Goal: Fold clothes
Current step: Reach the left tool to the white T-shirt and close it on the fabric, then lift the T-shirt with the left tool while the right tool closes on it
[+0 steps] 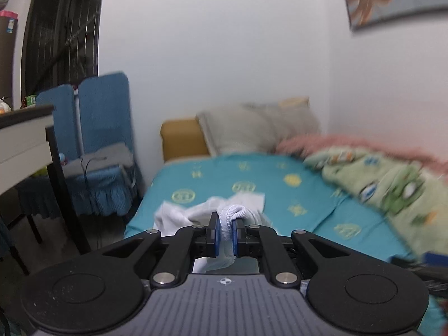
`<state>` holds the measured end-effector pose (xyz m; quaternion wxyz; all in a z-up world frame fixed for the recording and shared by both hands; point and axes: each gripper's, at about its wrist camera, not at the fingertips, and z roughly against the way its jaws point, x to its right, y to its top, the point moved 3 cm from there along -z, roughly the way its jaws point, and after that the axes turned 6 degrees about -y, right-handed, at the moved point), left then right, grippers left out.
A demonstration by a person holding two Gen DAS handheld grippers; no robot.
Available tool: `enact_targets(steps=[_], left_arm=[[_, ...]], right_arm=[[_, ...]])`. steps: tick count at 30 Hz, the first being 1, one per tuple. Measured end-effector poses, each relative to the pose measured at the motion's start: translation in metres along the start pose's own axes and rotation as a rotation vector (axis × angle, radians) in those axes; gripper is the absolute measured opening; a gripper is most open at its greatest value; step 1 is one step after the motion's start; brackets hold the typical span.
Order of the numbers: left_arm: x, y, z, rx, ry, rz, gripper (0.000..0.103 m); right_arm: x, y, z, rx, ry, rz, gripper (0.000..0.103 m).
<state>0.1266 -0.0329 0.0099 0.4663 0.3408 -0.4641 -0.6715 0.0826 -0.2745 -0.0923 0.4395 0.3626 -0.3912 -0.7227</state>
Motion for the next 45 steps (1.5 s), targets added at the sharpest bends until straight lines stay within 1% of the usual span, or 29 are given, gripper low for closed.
enact_targets(steps=[3,7,10,12,14,17,18,19,22,23,25,26,28,31,33,34,35,38,39,43,45], left_arm=[[-0.001,0.014,0.045,0.060,-0.049,0.012,0.008],[-0.006,0.027,0.099,0.120,-0.145,0.051,0.008],[-0.007,0.032,0.131,0.163,-0.220,0.065,0.008],[-0.009,0.030,0.140,0.185,-0.246,0.082,0.008],[-0.015,0.024,0.139,0.191,-0.260,0.111,0.008],[-0.031,0.012,0.126,0.191,-0.287,0.182,0.009],[-0.036,0.008,0.122,0.195,-0.282,0.188,0.009],[-0.042,0.003,0.115,0.191,-0.281,0.204,0.009],[-0.061,-0.009,0.095,0.181,-0.278,0.247,0.009],[-0.067,-0.011,0.091,0.183,-0.272,0.243,0.009],[-0.077,-0.016,0.082,0.183,-0.264,0.242,0.009],[-0.083,-0.019,0.079,0.182,-0.262,0.247,0.009],[-0.094,-0.022,0.069,0.179,-0.268,0.291,0.009],[-0.106,-0.026,0.055,0.177,-0.288,0.343,0.009],[-0.110,-0.027,0.047,0.177,-0.309,0.360,0.009],[-0.110,-0.027,0.044,0.175,-0.306,0.357,0.009],[-0.110,-0.028,0.042,0.174,-0.303,0.354,0.009],[-0.108,-0.028,0.038,0.172,-0.290,0.350,0.009],[-0.108,-0.028,0.039,0.172,-0.284,0.352,0.009],[-0.108,-0.029,0.045,0.167,-0.271,0.353,0.009],[-0.104,-0.030,0.049,0.165,-0.289,0.351,0.009]], right_arm=[[-0.002,0.002,0.013,0.031,0.004,0.014,0.084],[-0.001,0.009,0.038,0.065,-0.010,0.004,0.084],[-0.005,0.013,0.061,0.093,0.031,-0.004,0.084],[-0.013,0.013,0.073,0.084,0.104,0.011,0.085],[-0.027,0.008,0.077,0.032,0.227,0.033,0.085],[-0.057,-0.008,0.074,-0.082,0.394,0.061,0.084],[-0.070,-0.014,0.072,-0.118,0.443,0.083,0.084],[-0.085,-0.021,0.069,-0.142,0.471,0.123,0.083],[-0.126,-0.041,0.058,-0.191,0.520,0.258,0.082],[-0.137,-0.046,0.051,-0.203,0.514,0.288,0.074],[-0.156,-0.055,0.033,-0.238,0.490,0.318,0.073],[-0.161,-0.058,0.024,-0.250,0.485,0.317,0.073],[-0.168,-0.065,0.005,-0.265,0.485,0.315,0.073],[-0.176,-0.075,-0.008,-0.264,0.484,0.376,0.073],[-0.177,-0.079,-0.013,-0.253,0.466,0.415,0.053],[-0.175,-0.080,-0.015,-0.251,0.446,0.425,0.031],[-0.172,-0.078,-0.018,-0.250,0.428,0.415,0.017],[-0.158,-0.068,-0.026,-0.240,0.387,0.346,0.008],[-0.152,-0.063,-0.024,-0.230,0.373,0.322,0.007],[-0.126,-0.040,-0.002,-0.156,0.330,0.239,0.003],[-0.105,-0.022,0.016,-0.104,0.301,0.189,0.003]])
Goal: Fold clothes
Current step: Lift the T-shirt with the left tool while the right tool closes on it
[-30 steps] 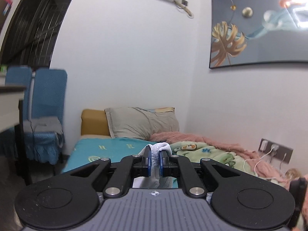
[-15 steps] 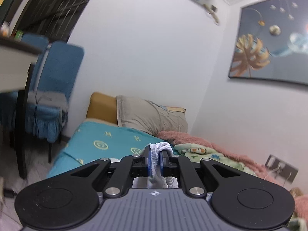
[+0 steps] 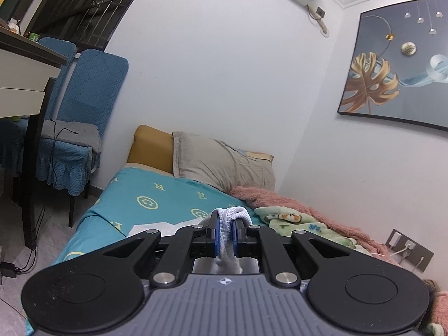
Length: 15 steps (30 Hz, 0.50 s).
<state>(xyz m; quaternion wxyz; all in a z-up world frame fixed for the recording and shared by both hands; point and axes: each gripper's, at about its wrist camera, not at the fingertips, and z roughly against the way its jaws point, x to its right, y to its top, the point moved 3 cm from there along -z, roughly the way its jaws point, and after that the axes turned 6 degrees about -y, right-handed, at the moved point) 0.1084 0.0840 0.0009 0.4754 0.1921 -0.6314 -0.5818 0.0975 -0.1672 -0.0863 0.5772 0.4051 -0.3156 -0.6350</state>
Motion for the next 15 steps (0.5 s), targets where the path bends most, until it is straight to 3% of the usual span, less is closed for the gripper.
enact_targets(steps=[3,6,9,12,13,14,15], left_arm=[[0.007,-0.006,0.002,-0.029,-0.042,0.009,0.009],[0.018,-0.014,0.000,-0.069,-0.049,-0.031,0.009],[0.025,-0.019,-0.002,-0.080,-0.052,-0.052,0.009],[0.023,-0.019,-0.001,-0.074,-0.033,-0.037,0.009],[0.021,-0.019,0.000,-0.070,-0.027,-0.023,0.009],[0.019,-0.018,0.001,-0.065,-0.021,-0.009,0.009],[0.017,-0.017,0.002,-0.061,-0.020,0.006,0.009]], right_arm=[[0.030,0.011,0.030,0.064,-0.073,-0.051,0.003],[0.051,0.011,0.032,0.059,-0.124,-0.109,0.003],[0.043,0.007,0.030,0.050,-0.055,-0.155,0.006],[0.009,-0.003,0.034,0.005,0.071,-0.084,0.011],[-0.003,-0.008,0.034,-0.017,0.108,-0.046,0.036],[-0.015,-0.012,0.032,-0.034,0.144,-0.017,0.069],[-0.025,-0.015,0.030,-0.042,0.171,0.003,0.081]])
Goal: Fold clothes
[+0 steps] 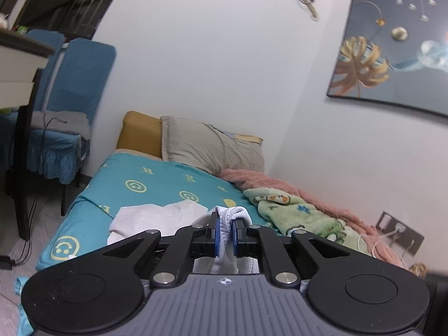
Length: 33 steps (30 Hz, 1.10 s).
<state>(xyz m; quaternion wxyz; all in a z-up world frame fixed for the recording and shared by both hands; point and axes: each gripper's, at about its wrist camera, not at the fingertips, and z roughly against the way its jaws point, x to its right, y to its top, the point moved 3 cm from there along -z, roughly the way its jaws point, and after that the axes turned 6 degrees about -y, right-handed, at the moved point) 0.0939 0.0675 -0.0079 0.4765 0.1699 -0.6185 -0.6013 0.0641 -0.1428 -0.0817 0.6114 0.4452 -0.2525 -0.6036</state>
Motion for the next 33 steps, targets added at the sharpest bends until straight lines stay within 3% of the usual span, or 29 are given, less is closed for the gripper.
enact_targets(steps=[2,7,9,10,11,13,16,19,22,25,27,30,31,33], left_arm=[[-0.004,0.004,0.001,0.012,-0.004,0.028,0.009],[-0.018,0.006,0.000,0.034,-0.022,0.104,0.009],[-0.023,0.007,0.001,0.047,-0.028,0.117,0.009],[-0.024,0.008,0.002,0.052,-0.025,0.121,0.009],[-0.027,0.008,0.001,0.053,-0.021,0.128,0.009],[-0.029,0.011,0.003,0.070,-0.018,0.136,0.009],[-0.029,0.019,0.015,0.136,-0.009,0.116,0.009],[-0.028,0.024,0.027,0.162,-0.058,0.128,0.009],[-0.015,0.022,0.028,0.127,-0.119,0.087,0.009],[0.005,0.010,0.014,0.013,-0.183,0.019,0.009],[0.017,-0.002,-0.001,-0.075,-0.208,-0.007,0.009],[0.023,-0.021,-0.027,-0.187,-0.200,-0.005,0.009],[0.025,-0.027,-0.035,-0.220,-0.197,-0.003,0.009],[0.021,-0.032,-0.046,-0.238,-0.185,0.024,0.009]], right_arm=[[-0.015,-0.006,-0.010,-0.020,0.033,0.040,0.084],[-0.029,-0.021,-0.057,-0.095,-0.034,0.122,0.083],[-0.027,-0.026,-0.070,-0.121,-0.062,0.143,0.055],[-0.025,-0.026,-0.070,-0.117,-0.070,0.148,0.026],[-0.022,-0.023,-0.068,-0.104,-0.075,0.150,0.008],[-0.017,-0.016,-0.059,-0.073,-0.085,0.149,0.004],[-0.003,0.000,-0.031,-0.024,-0.081,0.119,0.003],[0.009,0.021,0.015,0.063,-0.081,0.128,0.003],[0.030,0.044,0.055,0.127,-0.108,0.110,0.003],[0.060,0.057,0.072,0.138,-0.156,0.026,0.003],[0.088,0.056,0.064,0.093,-0.188,-0.087,0.006],[0.117,0.041,0.036,-0.046,-0.239,-0.216,0.011],[0.120,0.035,0.025,-0.109,-0.265,-0.220,0.018],[0.123,0.023,0.007,-0.209,-0.308,-0.221,0.046]])
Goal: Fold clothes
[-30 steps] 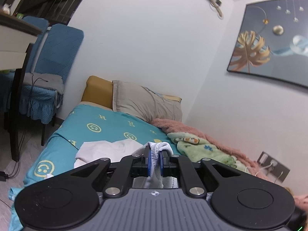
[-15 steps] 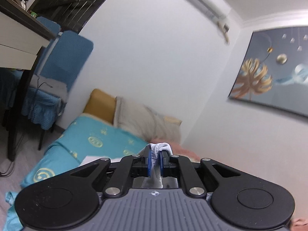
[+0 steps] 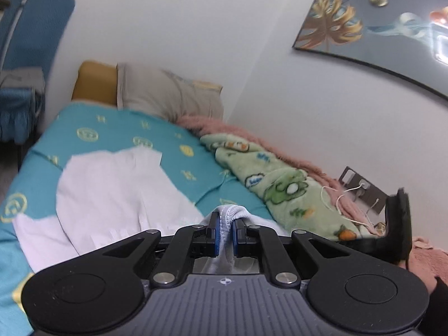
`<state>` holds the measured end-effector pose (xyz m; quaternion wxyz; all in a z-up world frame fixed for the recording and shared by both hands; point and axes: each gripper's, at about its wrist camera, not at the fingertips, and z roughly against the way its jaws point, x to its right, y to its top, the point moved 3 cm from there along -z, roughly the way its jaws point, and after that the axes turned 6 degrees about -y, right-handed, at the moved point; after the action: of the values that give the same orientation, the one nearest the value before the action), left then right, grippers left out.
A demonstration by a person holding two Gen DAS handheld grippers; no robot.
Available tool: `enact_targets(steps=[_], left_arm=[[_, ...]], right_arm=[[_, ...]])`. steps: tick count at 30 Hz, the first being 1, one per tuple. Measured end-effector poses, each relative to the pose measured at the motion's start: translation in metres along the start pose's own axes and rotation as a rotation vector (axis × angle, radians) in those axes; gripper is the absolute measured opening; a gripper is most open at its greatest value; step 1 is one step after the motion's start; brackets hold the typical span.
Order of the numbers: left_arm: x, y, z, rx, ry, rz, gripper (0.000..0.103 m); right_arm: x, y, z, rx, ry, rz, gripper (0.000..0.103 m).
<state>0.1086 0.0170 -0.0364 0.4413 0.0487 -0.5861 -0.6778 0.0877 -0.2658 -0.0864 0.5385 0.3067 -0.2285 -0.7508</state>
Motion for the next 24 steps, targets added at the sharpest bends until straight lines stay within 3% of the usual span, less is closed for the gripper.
enact_targets(steps=[1,2,7,11,16,21,23,24], left_arm=[[-0.003,0.000,-0.004,-0.003,0.005,0.016,0.009],[-0.007,0.001,-0.007,-0.001,0.010,0.032,0.009],[-0.027,0.006,-0.006,0.021,0.025,0.101,0.009],[-0.021,0.008,-0.005,0.028,-0.001,0.082,0.009],[-0.003,0.000,-0.009,0.014,-0.041,0.015,0.009],[0.012,-0.011,-0.012,-0.013,-0.023,-0.064,0.009],[0.020,-0.014,-0.013,-0.008,-0.008,-0.114,0.009],[0.024,-0.016,-0.012,0.004,-0.011,-0.130,0.009]], right_arm=[[-0.002,-0.005,-0.001,-0.007,-0.001,0.005,0.067],[-0.003,-0.011,0.000,-0.006,0.005,0.008,0.077],[-0.019,-0.024,0.027,0.054,0.057,0.056,0.076],[-0.055,-0.027,0.029,0.141,0.111,0.200,0.076],[-0.098,-0.028,0.020,0.306,0.024,0.326,0.076],[-0.081,-0.014,0.038,0.483,-0.069,0.222,0.076],[-0.068,-0.009,0.056,0.512,-0.059,0.157,0.086],[-0.062,-0.008,0.062,0.508,-0.070,0.143,0.086]])
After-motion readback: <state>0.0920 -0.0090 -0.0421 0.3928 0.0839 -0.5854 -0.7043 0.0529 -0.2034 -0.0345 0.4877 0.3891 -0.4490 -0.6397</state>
